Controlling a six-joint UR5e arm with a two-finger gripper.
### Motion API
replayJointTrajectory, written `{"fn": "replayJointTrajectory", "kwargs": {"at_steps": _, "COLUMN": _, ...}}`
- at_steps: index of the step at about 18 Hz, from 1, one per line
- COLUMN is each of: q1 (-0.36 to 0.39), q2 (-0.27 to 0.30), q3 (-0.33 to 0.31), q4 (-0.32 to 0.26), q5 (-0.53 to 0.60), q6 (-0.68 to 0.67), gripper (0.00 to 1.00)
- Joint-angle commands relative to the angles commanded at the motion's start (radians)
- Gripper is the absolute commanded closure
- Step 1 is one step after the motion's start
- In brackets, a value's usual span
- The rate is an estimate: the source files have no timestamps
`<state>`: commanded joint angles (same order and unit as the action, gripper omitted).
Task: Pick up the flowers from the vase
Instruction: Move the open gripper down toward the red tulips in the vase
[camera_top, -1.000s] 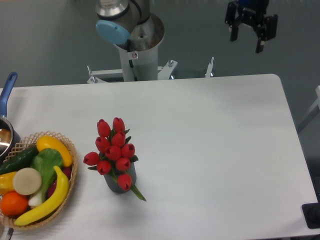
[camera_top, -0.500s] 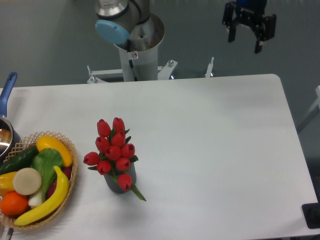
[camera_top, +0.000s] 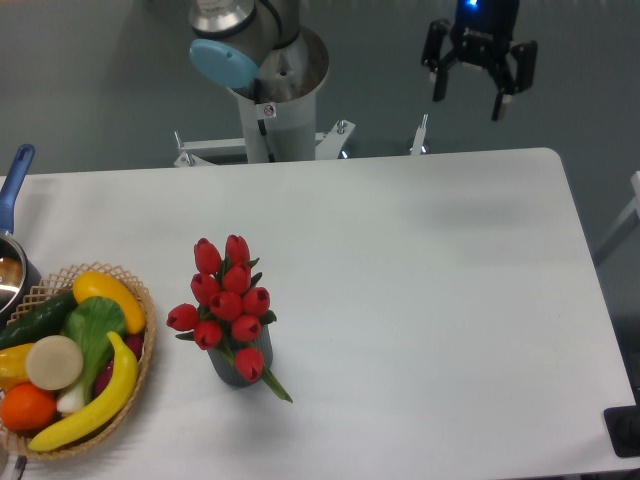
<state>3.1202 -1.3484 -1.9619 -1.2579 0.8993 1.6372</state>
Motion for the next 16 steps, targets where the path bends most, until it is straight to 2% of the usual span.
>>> {"fn": "replayJointTrajectory", "kwargs": {"at_steps": 2, "q1": -0.018, "q2": -0.014, "q3": 0.000, "q4": 0.030, "q5": -0.048, "q6": -0.074, "gripper": 0.00}}
{"fn": "replayJointTrajectory", "kwargs": {"at_steps": 4, "q1": -0.046, "q2": -0.035, "q3": 0.000, "q4": 0.089, "q5": -0.092, "q6": -0.170, "gripper": 0.00}}
{"fn": "replayJointTrajectory", "kwargs": {"at_steps": 8, "q1": -0.130, "q2": -0.090, "q3": -0.002, "q4": 0.242, "q5": -0.141, "q6": -0.359, "gripper": 0.00}}
{"fn": "replayJointTrajectory", "kwargs": {"at_steps": 10, "q1": -0.178, "q2": -0.129, "q3": 0.000, "q4": 0.310, "q5": -0.141, "q6": -0.384, "gripper": 0.00}}
{"fn": "replayJointTrajectory", "kwargs": {"at_steps": 13, "q1": -0.286, "q2": -0.211, "q3": 0.003, "q4": 0.455, "q5": -0.152, "q6": -0.373, "gripper": 0.00}}
{"fn": "replayJointTrajectory", "kwargs": {"at_steps": 14, "q1": -0.326, "q2": -0.236, "q3": 0.006, "q4": 0.478, "q5": -0.160, "q6": -0.370, "gripper": 0.00}}
{"fn": "replayJointTrajectory", "kwargs": {"at_steps": 16, "q1": -0.356, "q2": -0.256, "q3": 0.009, "q4": 0.483, "q5": -0.175, "q6": -0.370, "gripper": 0.00}}
